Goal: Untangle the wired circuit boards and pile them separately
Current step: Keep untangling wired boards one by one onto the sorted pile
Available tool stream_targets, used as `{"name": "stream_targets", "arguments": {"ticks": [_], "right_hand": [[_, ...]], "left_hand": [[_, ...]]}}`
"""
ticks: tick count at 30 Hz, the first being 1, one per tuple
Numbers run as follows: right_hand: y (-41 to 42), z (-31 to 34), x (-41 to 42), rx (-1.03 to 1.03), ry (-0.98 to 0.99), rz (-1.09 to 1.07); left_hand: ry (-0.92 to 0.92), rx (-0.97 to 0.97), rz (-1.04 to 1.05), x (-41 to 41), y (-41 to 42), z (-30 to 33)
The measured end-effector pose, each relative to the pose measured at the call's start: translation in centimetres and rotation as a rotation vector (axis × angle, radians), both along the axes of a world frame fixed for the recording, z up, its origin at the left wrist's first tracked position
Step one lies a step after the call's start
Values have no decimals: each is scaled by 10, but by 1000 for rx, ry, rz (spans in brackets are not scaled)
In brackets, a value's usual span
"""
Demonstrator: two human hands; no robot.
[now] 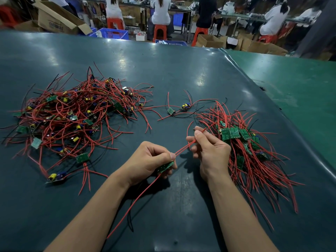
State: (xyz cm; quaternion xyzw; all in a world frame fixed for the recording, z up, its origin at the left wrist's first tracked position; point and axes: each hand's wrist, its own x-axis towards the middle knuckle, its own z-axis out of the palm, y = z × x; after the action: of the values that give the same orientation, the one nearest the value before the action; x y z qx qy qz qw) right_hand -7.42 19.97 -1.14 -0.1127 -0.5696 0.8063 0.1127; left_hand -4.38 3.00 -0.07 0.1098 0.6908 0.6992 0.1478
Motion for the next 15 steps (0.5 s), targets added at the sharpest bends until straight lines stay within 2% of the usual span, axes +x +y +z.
{"name": "stream_targets", "arguments": {"ticks": [10, 13, 15], "right_hand": [[4, -3, -2, 97, 32, -98], [7, 1, -3, 35, 21, -57], [8, 6, -1, -48, 4, 92]], "left_hand": [[-19, 25, -50, -3, -3, -4], [1, 83, 52, -5, -1, -5], [31, 164, 175, -8, 1, -8]]}}
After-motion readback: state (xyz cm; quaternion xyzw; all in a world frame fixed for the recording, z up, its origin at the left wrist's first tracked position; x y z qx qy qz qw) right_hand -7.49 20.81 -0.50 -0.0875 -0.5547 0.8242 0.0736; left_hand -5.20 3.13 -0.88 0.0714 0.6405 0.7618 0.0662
